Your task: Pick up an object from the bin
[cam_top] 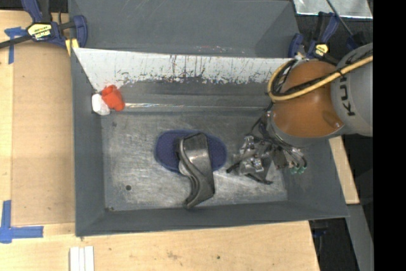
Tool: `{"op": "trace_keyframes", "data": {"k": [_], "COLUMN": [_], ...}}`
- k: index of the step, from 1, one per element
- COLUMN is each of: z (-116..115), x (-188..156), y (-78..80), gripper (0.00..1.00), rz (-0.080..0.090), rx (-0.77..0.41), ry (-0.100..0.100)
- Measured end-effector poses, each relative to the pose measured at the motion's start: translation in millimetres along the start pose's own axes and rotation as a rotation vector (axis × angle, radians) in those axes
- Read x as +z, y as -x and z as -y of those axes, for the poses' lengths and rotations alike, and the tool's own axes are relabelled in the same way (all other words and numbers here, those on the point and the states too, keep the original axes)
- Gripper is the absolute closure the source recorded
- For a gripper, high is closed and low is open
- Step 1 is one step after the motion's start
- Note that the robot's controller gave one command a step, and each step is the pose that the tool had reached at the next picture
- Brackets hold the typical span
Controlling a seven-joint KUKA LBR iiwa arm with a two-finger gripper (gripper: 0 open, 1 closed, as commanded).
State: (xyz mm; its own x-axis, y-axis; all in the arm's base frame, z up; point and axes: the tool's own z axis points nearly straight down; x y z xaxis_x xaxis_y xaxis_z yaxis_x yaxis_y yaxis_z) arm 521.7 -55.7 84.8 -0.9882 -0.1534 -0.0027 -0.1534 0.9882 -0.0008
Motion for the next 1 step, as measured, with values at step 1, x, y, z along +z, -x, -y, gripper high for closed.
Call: {"op": "trace_keyframes", "data": {"k": [1], "z": [-25.5], "x": [-117.8], "y": [-9.8], "gripper": [1.00], "rz": [0.008], "rx": [0.053], "ry": [-0.001]}}
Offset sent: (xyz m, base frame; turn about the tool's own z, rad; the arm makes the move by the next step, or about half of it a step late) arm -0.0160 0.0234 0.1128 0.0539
